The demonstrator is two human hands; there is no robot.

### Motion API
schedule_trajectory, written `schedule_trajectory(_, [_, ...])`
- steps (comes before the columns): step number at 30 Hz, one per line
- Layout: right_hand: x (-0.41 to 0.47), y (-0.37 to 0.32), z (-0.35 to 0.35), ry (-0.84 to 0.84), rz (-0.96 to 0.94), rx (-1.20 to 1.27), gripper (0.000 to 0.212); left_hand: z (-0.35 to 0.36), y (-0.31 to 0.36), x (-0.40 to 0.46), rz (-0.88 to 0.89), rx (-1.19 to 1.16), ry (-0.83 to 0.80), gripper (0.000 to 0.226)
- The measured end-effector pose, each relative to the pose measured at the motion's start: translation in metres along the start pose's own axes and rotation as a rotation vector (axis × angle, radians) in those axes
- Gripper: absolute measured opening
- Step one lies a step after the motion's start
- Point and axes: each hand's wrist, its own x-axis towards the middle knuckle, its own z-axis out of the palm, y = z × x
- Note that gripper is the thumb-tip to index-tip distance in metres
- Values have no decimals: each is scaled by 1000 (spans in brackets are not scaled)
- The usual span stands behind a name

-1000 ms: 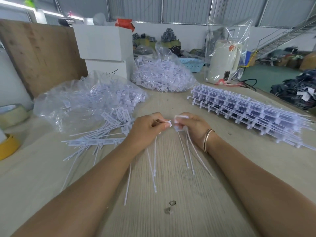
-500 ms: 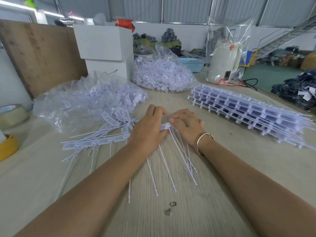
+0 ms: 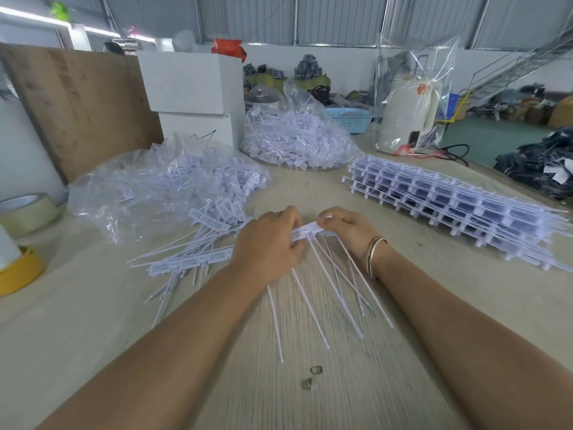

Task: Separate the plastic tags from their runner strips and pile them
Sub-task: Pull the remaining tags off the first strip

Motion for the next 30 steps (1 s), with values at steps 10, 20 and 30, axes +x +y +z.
schedule_trajectory(10, [-3, 0, -2, -101, -125, -104, 10, 5, -8, 0, -78, -229, -34, 6])
schedule_trajectory(20, [-1, 1, -4, 19, -136, 33, 14, 9, -17, 0, -179, -383, -94, 12])
schedule_trajectory(30, [8, 11, -7, 139, 7, -554, 18, 12, -12, 4, -111, -98, -20, 45])
